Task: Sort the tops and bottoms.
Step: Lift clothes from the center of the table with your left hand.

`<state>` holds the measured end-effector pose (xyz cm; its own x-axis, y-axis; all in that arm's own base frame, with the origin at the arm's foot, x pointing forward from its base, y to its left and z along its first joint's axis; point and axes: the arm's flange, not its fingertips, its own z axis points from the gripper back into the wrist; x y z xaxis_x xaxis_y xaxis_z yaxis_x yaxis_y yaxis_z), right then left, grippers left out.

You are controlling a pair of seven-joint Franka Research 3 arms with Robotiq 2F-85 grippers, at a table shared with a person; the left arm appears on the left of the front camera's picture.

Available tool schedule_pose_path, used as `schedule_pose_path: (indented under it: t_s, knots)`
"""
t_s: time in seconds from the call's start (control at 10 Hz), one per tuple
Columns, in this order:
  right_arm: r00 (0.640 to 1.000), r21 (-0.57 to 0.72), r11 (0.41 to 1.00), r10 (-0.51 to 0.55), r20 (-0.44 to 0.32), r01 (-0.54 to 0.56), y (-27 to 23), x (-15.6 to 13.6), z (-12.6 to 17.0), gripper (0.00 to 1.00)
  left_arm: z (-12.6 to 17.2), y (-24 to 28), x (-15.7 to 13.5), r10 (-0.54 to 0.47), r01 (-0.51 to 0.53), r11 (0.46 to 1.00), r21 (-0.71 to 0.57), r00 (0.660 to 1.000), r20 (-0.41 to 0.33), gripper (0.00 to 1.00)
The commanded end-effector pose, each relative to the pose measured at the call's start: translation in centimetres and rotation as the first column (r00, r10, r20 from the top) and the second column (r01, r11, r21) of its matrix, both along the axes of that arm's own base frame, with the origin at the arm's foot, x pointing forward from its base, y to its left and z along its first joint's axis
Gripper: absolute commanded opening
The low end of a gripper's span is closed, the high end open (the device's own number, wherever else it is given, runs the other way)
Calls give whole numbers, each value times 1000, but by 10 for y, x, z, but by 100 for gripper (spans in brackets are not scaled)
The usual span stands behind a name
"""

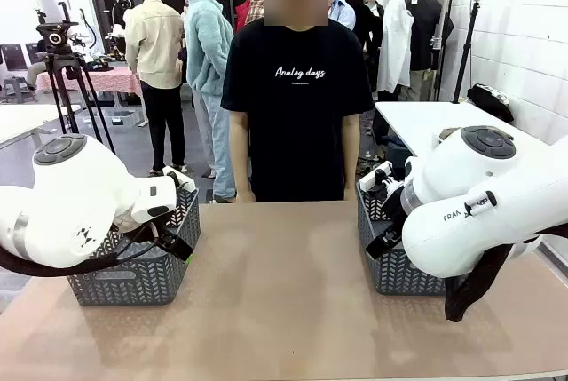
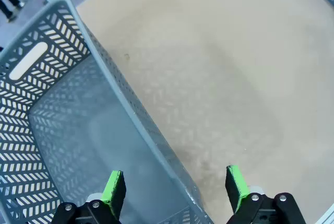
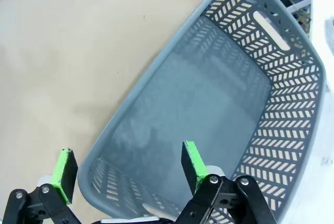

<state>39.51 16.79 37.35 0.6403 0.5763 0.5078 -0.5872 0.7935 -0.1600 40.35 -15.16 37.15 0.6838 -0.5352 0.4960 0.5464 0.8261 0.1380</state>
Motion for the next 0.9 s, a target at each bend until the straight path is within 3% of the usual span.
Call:
schedule_pose_path:
  t_s: [0.0, 0.8]
  knots:
    - [1000, 0, 1000, 0, 0, 0, 0, 0, 0, 100, 0, 0, 0, 0, 0, 1000, 0, 1000, 0, 100]
    - [1000, 0, 1000, 0, 0, 0, 0, 0, 0, 100, 0, 0, 0, 0, 0, 1000, 0, 1000, 0, 100]
